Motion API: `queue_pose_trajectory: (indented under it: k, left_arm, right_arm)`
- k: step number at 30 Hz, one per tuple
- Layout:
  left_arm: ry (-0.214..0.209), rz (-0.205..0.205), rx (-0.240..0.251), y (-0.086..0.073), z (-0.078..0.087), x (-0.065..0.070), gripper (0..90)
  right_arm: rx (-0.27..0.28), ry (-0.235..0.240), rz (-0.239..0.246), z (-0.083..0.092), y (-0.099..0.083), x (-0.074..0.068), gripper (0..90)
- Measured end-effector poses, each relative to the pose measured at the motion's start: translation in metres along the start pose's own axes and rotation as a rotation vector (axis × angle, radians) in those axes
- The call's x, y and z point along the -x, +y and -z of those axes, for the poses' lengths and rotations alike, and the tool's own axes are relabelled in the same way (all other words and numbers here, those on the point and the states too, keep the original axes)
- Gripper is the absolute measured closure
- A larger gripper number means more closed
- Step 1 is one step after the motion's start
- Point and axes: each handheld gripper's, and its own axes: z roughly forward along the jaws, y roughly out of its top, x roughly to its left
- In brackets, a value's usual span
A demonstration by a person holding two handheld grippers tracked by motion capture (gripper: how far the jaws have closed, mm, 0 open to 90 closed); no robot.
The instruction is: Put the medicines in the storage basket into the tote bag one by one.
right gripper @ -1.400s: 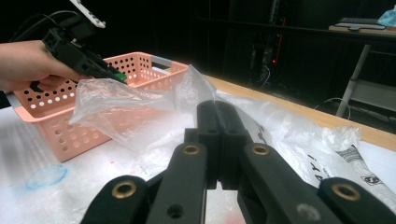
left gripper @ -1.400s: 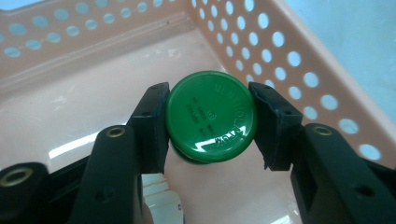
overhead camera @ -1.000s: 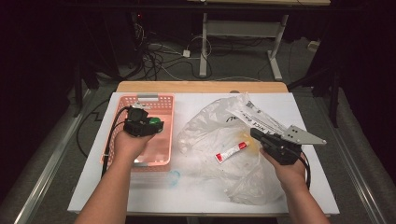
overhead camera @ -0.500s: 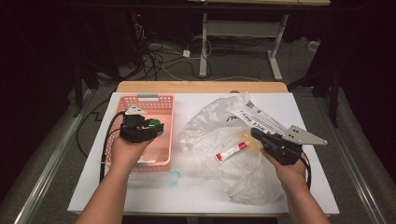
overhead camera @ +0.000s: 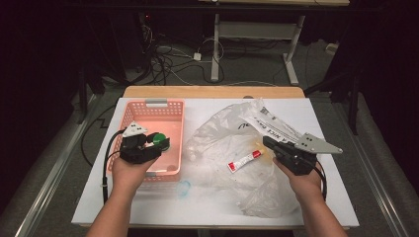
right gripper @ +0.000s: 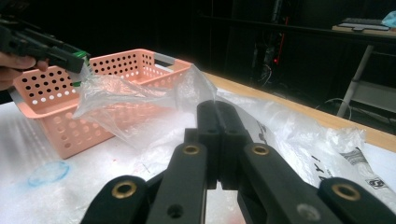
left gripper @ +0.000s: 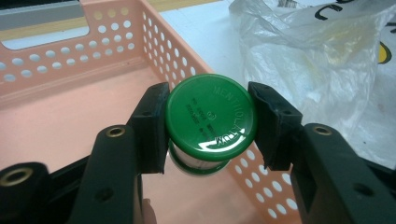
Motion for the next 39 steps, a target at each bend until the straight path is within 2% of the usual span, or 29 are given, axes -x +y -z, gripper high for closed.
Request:
queue_pose_trajectory:
  k: [7,14,26,39]
  left_arm:
    - [0.006,-0.013,0.049,-0.015,0.005,0.008,50.1]
    - [-0.019,-0.019,0.099,-0.016,0.014,0.018,50.1]
    - [-0.071,-0.032,0.116,-0.01,0.013,0.032,50.2]
    - [-0.14,-0.095,0.112,0.002,0.004,0.064,50.1]
  right_arm:
    - [-0.003,-0.004,-0.004,0.001,-0.001,0.001,90.0]
    - [-0.007,-0.008,-0.005,0.001,-0.003,0.002,90.0]
    - [-0.009,-0.011,-0.008,0.002,-0.003,0.004,90.0]
    - [-0.001,-0.01,-0.01,0.002,-0.003,0.004,90.0]
